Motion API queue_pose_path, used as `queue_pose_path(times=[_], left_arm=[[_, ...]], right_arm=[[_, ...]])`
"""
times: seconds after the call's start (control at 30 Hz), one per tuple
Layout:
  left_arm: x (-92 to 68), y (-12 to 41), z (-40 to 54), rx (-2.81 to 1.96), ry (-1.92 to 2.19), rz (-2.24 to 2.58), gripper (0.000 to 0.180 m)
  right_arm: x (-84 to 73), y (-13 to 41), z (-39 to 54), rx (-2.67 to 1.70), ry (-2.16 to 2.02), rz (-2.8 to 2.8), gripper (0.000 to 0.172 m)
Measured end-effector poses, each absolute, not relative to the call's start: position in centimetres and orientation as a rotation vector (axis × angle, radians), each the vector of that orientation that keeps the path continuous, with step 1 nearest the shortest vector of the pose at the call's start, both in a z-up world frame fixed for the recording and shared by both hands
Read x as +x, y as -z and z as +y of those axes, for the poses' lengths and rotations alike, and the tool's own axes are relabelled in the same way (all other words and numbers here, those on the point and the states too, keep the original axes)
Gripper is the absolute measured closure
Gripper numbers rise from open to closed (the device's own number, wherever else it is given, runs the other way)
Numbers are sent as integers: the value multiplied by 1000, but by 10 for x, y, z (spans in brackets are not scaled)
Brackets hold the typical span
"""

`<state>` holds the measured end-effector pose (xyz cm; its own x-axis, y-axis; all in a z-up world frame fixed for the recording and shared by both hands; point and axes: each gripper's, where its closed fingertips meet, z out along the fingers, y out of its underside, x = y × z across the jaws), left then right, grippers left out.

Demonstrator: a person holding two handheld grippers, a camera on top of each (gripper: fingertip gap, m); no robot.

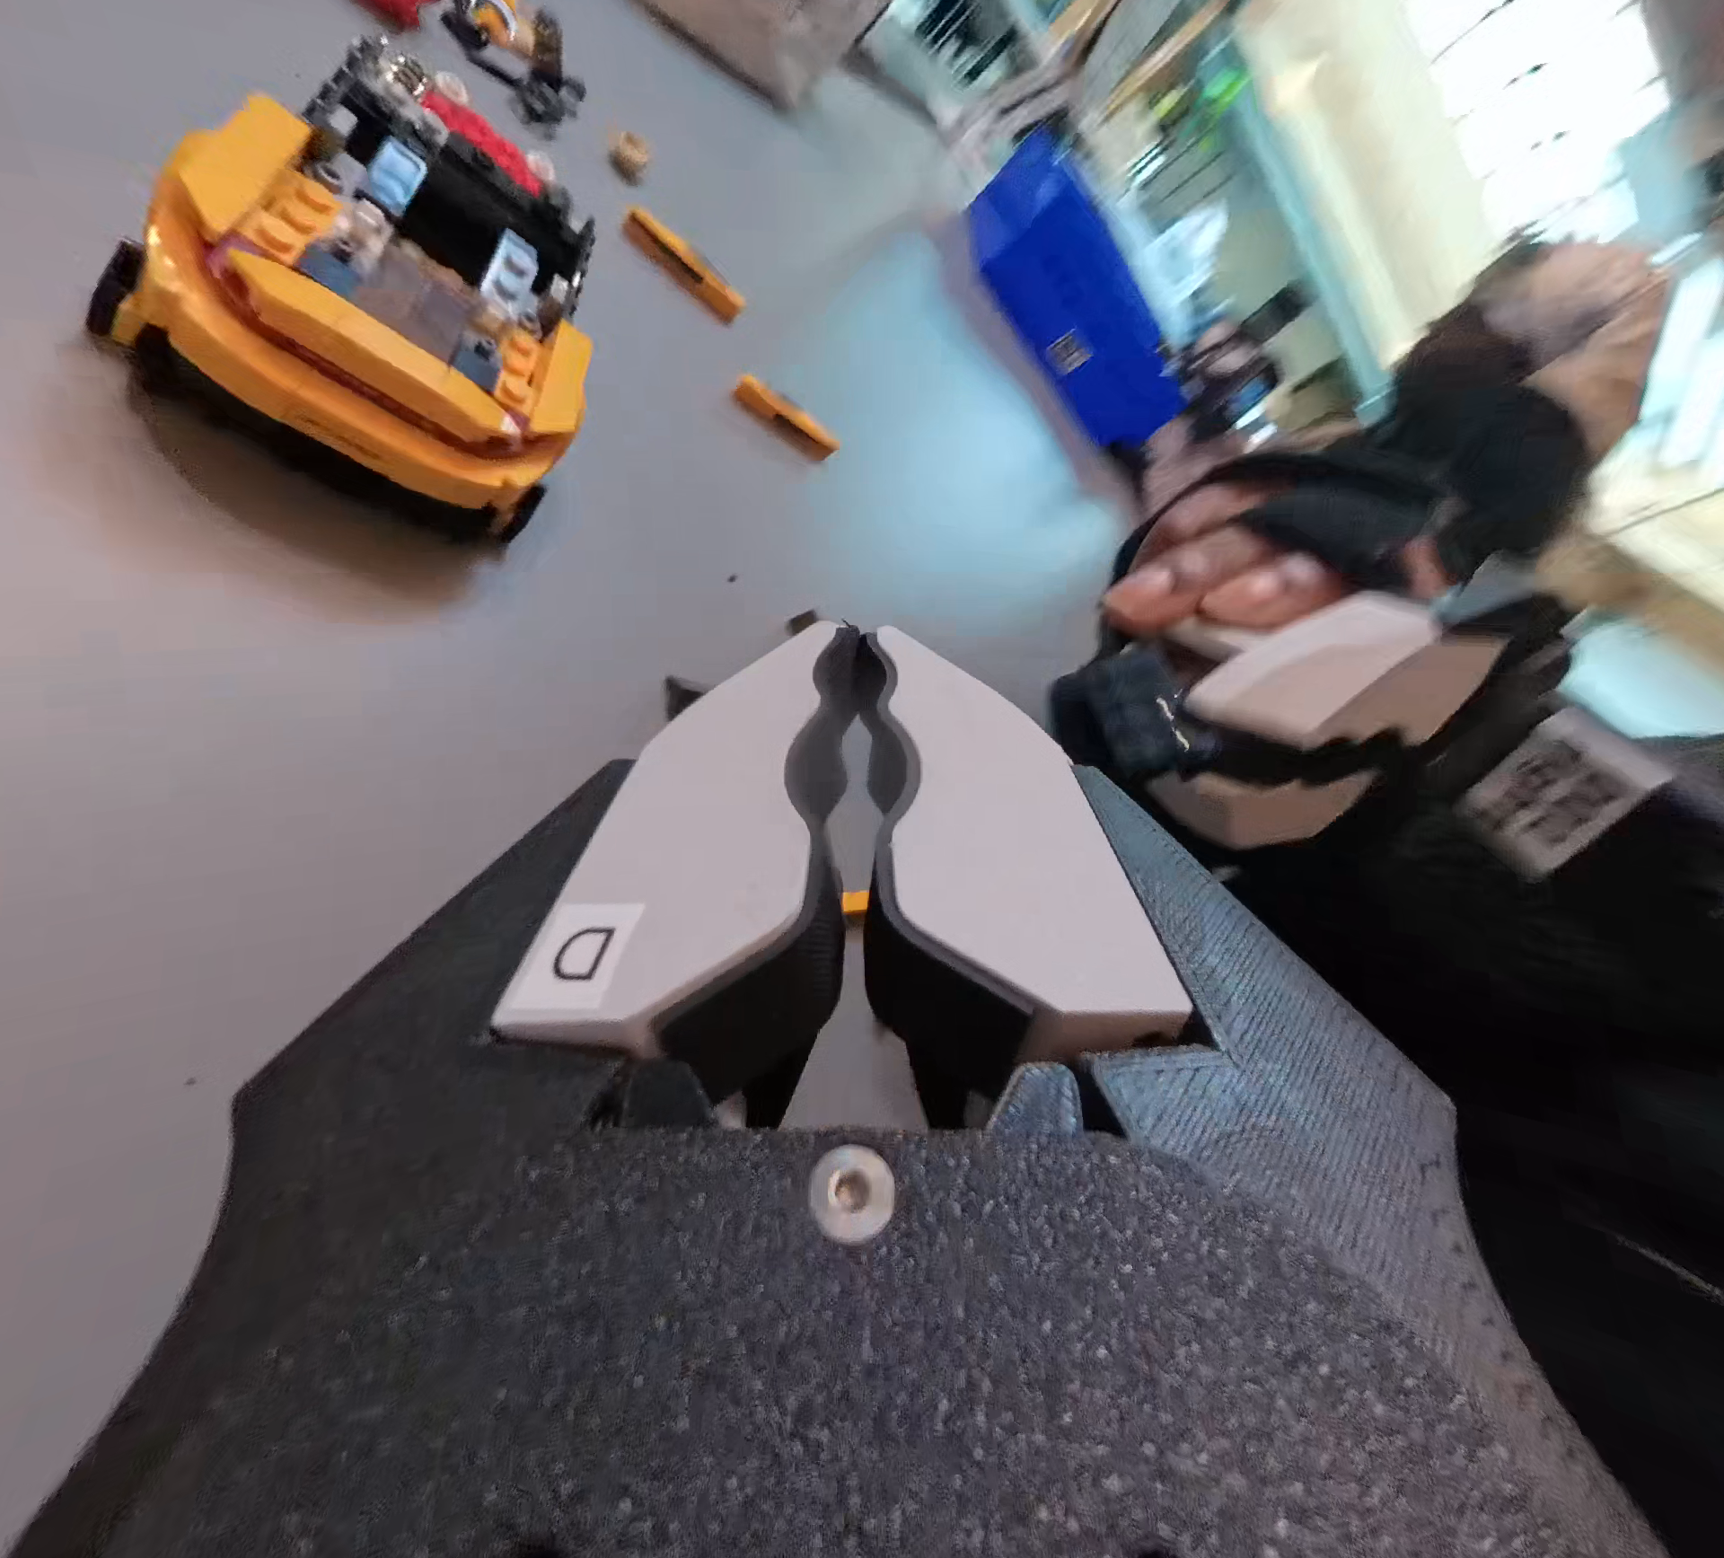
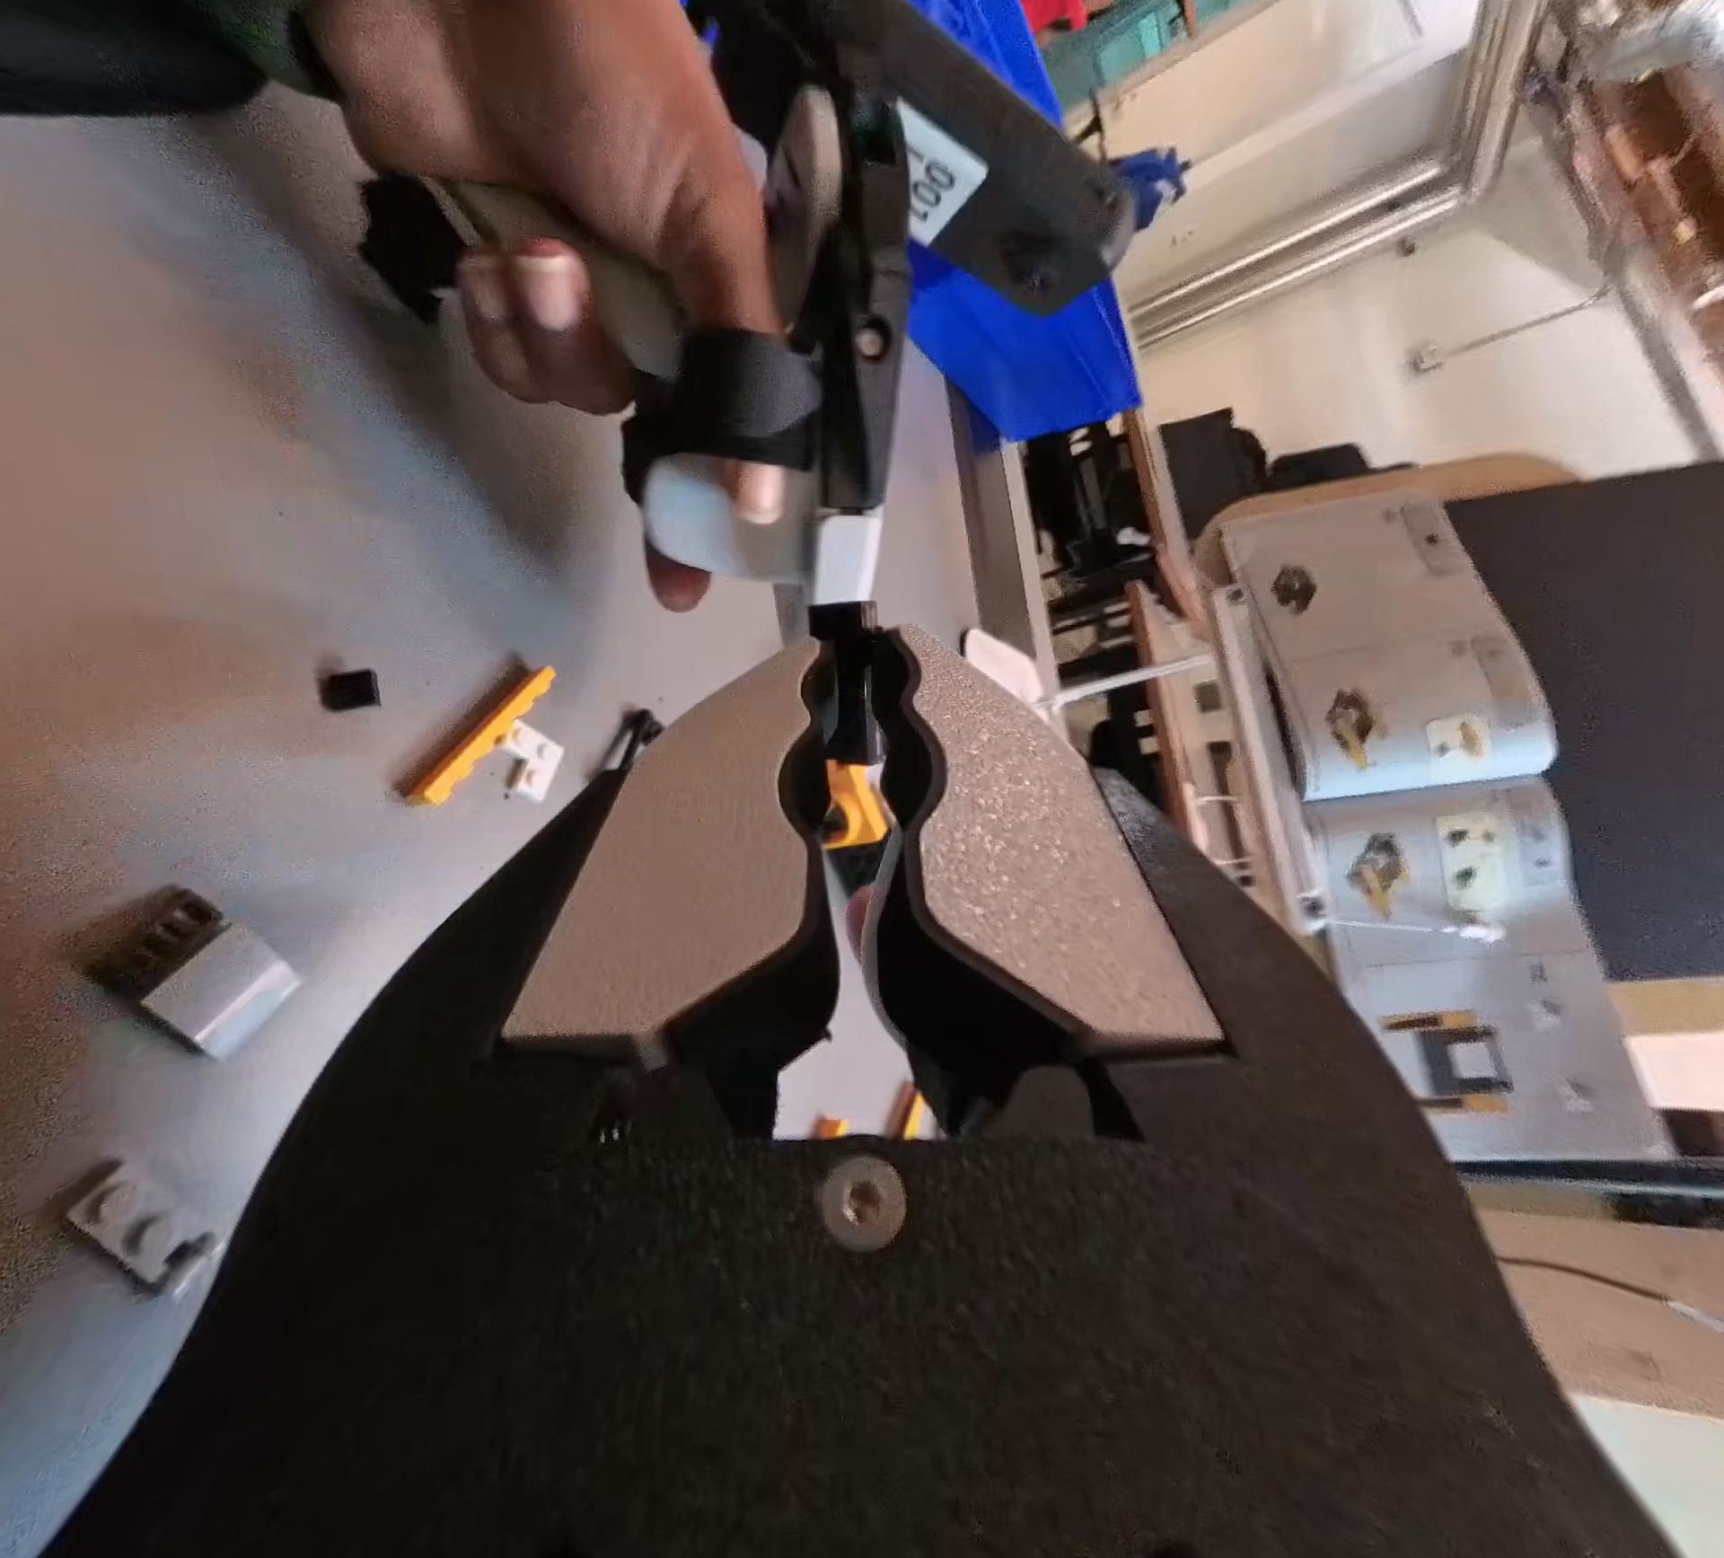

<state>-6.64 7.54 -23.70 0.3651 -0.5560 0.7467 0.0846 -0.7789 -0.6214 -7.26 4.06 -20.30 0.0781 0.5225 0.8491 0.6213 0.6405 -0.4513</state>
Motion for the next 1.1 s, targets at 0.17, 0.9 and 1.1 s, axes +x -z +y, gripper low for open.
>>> queue_pose_path(times=[0.17,0.9,1.1], left_arm=[[-61,219,69,-1961,1380,538,180],[-59,224,45,-1799,1148,980,157],[-56,222,42,-1778,1142,998,161]], right_arm=[[-65,212,50,-1020,104,-1576,164],[-63,229,59,-893,354,-1688,164],[-62,224,55,-947,239,-1656,164]])
